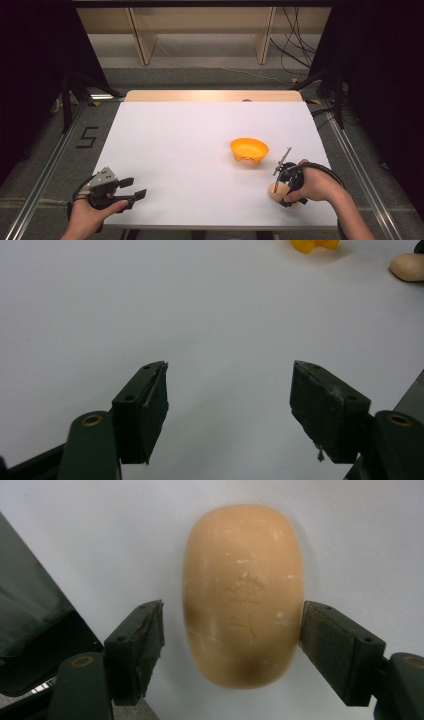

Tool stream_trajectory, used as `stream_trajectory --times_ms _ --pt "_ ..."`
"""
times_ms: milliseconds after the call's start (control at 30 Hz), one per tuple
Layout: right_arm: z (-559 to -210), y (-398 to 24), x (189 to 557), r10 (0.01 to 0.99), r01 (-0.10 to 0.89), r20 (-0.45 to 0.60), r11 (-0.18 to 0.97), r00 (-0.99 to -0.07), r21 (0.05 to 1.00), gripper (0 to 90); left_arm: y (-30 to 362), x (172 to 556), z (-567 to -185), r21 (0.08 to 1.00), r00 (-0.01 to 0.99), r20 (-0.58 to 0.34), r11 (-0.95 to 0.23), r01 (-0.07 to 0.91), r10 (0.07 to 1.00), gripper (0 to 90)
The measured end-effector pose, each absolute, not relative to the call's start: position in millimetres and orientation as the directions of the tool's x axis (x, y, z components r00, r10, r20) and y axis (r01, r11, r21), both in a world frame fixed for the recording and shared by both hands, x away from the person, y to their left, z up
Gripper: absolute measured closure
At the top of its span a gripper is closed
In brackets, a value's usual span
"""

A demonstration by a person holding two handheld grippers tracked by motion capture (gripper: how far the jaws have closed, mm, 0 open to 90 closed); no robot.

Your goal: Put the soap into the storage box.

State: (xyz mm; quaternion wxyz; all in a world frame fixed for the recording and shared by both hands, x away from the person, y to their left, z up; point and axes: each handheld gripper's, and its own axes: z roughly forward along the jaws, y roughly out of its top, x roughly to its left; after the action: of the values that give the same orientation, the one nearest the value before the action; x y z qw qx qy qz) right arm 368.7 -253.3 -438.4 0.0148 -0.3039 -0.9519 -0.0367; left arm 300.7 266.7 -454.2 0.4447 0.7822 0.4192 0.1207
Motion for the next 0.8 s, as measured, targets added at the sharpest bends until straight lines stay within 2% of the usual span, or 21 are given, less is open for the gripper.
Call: stream_trajectory --times_ms 500,600,700,800 --pt "-450 -251 379 0.542 0.543 0.027 0.839 -0.84 0.027 27.5 266 301 -454 0.796 0.621 -0.192 -0.25 0.552 0.76 31.2" --pt "-450 -247 377 0.577 0.578 0.045 0.816 -0.816 0.015 28.4 266 301 -454 0.796 0.621 -0.192 -0.25 0.552 0.76 31.2" --pt "-452 -249 380 0.54 0.54 0.035 0.842 -0.841 -0.001 30.9 266 301 -454 0.795 0.62 -0.193 -0.249 0.553 0.76 31.2" --pt "-455 -248 378 0.556 0.556 0.037 0.831 -0.83 -0.005 31.7 266 301 -455 0.794 0.62 -0.196 -0.248 0.555 0.76 31.2"
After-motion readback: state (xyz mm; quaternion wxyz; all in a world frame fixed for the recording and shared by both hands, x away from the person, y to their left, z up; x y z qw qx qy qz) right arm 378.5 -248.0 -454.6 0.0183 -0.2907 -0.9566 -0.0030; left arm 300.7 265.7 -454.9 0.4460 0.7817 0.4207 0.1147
